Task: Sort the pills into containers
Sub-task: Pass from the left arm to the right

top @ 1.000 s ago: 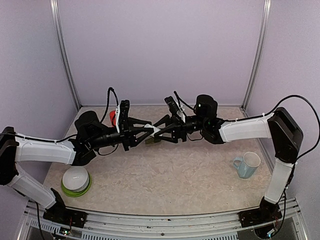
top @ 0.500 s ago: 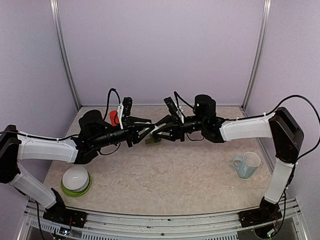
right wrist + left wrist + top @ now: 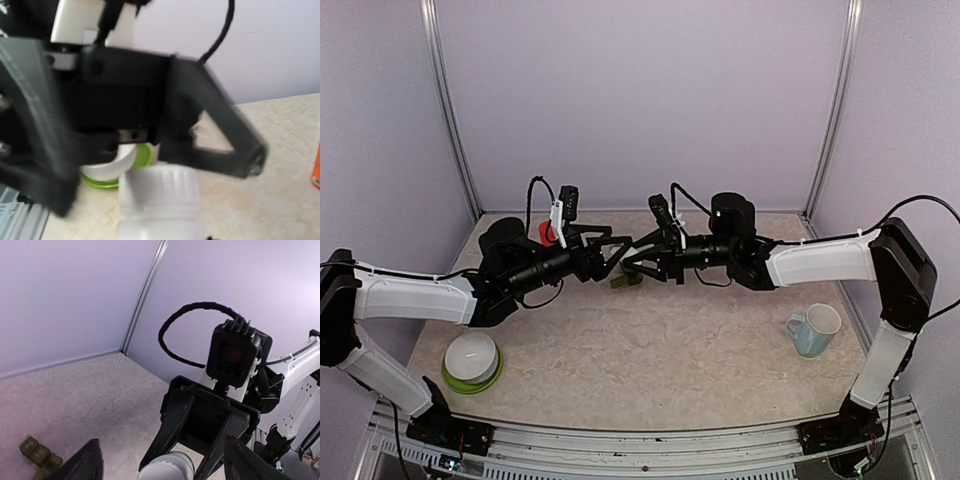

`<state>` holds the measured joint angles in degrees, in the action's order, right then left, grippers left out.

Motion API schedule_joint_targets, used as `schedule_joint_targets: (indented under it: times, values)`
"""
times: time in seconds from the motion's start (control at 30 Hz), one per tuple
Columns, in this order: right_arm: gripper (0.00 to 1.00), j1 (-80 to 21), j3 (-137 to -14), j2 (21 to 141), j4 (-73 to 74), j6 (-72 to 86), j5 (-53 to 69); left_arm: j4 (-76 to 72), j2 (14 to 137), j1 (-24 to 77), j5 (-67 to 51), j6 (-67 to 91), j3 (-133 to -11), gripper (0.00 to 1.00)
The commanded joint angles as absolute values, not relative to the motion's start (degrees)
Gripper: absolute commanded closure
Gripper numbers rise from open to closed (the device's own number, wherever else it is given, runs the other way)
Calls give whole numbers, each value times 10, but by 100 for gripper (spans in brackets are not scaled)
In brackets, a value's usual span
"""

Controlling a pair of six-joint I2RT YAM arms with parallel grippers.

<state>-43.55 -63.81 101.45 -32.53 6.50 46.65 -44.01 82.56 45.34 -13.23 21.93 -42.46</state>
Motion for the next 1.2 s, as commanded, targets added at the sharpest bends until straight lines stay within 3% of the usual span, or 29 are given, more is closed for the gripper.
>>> schedule_joint_targets:
  times: [0.0, 0.47, 0.8, 1.17]
  values:
    - [89, -451, -655, 1003, -311, 73, 514, -492, 799, 451, -165, 164, -417, 3]
    - [89, -460, -636, 998, -415, 173, 560, -601, 844, 434, -369, 171, -407, 2]
    - [92, -456, -651, 1003, -339, 162, 457, -614, 835, 433, -368, 165, -389, 22]
    - [92, -418, -628, 989, -365, 206, 403, -590, 825, 439, -375, 151, -383, 28]
